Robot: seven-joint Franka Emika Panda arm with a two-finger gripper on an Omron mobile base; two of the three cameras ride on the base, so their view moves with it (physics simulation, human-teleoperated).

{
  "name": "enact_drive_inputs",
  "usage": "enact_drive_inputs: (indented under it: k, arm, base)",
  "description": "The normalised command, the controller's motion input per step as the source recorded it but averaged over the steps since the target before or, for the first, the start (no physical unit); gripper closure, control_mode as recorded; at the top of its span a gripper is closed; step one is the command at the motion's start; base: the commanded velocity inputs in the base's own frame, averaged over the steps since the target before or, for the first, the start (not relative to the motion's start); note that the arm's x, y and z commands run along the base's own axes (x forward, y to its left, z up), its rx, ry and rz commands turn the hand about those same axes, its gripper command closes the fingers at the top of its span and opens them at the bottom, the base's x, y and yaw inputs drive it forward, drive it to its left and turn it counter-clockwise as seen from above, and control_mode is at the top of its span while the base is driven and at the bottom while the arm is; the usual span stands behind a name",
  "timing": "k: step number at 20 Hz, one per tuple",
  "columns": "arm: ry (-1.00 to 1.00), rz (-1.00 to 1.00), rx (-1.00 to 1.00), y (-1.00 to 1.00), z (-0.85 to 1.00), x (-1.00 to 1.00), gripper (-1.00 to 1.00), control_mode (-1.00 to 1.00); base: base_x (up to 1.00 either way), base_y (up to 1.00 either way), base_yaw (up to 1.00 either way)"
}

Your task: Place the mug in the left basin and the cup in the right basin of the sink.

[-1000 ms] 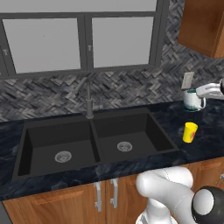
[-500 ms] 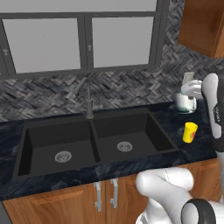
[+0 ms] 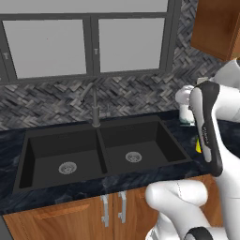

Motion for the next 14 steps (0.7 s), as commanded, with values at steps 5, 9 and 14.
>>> enact_drive_inputs:
  k: [5, 9, 14]
  arm:
    - [0.12, -0.18, 0.00, 0.50, 0.00, -0.07, 1.00, -1.00]
    - [0.08, -0.16, 0.00, 0.53, 0.00, -0.09, 1.00, -1.00]
    - [0.04, -0.13, 0.00, 0.53, 0.01, -0.06, 1.00, -1.00]
  base:
    - [0.00, 0.00, 0.00]
    - [0.00, 0.00, 0.00]
    - [0.00, 0.00, 0.00]
